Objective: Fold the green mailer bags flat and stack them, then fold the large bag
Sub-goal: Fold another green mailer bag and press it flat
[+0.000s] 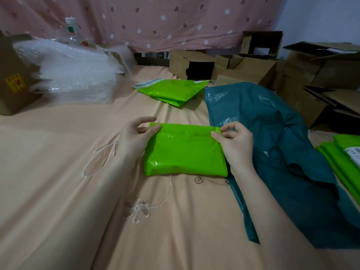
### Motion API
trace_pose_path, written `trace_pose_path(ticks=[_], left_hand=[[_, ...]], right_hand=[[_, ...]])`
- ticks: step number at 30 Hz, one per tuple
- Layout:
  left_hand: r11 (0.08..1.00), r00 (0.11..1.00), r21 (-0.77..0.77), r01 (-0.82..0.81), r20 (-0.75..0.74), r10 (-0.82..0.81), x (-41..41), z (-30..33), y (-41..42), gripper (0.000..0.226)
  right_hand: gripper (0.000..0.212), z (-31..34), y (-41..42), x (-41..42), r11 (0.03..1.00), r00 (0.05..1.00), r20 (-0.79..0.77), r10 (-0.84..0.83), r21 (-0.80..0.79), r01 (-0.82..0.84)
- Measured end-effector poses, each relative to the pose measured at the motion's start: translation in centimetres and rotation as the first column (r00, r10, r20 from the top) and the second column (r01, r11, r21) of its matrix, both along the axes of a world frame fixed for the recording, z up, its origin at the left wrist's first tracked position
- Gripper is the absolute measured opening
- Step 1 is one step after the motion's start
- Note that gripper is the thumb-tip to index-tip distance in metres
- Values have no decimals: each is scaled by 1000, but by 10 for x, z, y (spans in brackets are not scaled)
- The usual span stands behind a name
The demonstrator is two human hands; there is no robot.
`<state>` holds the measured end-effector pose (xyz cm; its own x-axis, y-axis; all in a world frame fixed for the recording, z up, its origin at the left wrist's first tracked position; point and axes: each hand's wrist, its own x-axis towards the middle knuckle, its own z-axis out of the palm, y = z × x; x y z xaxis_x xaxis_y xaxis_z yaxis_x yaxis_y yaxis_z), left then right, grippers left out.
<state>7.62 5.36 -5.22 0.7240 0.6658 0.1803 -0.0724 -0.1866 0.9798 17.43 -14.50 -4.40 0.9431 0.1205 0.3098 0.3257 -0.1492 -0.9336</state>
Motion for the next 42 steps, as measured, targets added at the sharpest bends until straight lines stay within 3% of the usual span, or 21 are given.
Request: trace_pose_path(ticks=[3, 6, 8, 10, 12, 14, 18, 25, 30, 32, 34, 36, 37, 39, 42], left_hand=[[963, 977, 262, -62, -182, 113, 1, -8, 2, 40], [863, 966, 500, -76, -176, 187, 1, -13, 0, 50], [752, 955, 652, -101, -150, 258, 0, -9, 1, 42], [665, 956, 740, -105, -108, 271, -2, -1, -6, 29], [633, 974, 772, -58, -94, 204, -7, 6, -23, 38], [586, 981, 808, 65, -158, 109, -11, 8, -46, 56], [480, 924, 817, 318, -380, 35, -8, -6, -68, 80], [348, 895, 852, 390, -440, 73, -9, -23, -66, 66], [337, 902, 871, 358, -416, 117, -11, -24, -66, 55], [359, 899, 870, 337, -411, 153, -11, -27, -67, 62], [450, 883, 817, 361, -455, 117, -8, -23, -65, 74], [625, 900, 711, 322, -434, 31, -7, -13, -59, 66], [657, 918, 702, 275, -396, 38, -7, -9, -55, 61], [586, 933, 781, 214, -341, 113, -14, -4, -47, 68], [387, 916, 872, 298, -376, 142, -27, -10, -37, 72]], right_hand=[[20, -5, 2, 1, 980, 997, 79, -20, -196, 35], [9, -10, 4, 1, 937, 990, 143, 19, -347, 32], [7, -8, 4, 0, 935, 976, 216, 17, -351, 61], [18, 0, 2, -4, 933, 946, 323, -17, -335, 131], [28, 8, 1, -13, 919, 910, 416, 8, -362, 157], [35, 10, 5, -28, 890, 894, 427, 135, -449, 80], [51, -3, 17, -41, 698, 867, 307, 393, -713, -64], [49, -18, 17, -38, 456, 860, 141, 490, -883, -114], [52, -15, 17, -40, 422, 878, 64, 474, -892, -162], [53, -14, 17, -41, 437, 880, 44, 474, -879, -192], [55, -11, 18, -41, 461, 888, 20, 460, -860, -220], [56, -8, 18, -43, 441, 897, 44, 439, -881, -172], [56, -7, 19, -44, 411, 897, 88, 432, -905, -109], [53, -4, 24, -49, 377, 883, 182, 432, -926, 6], [51, 0, 39, -58, 432, 858, 190, 477, -901, -40]])
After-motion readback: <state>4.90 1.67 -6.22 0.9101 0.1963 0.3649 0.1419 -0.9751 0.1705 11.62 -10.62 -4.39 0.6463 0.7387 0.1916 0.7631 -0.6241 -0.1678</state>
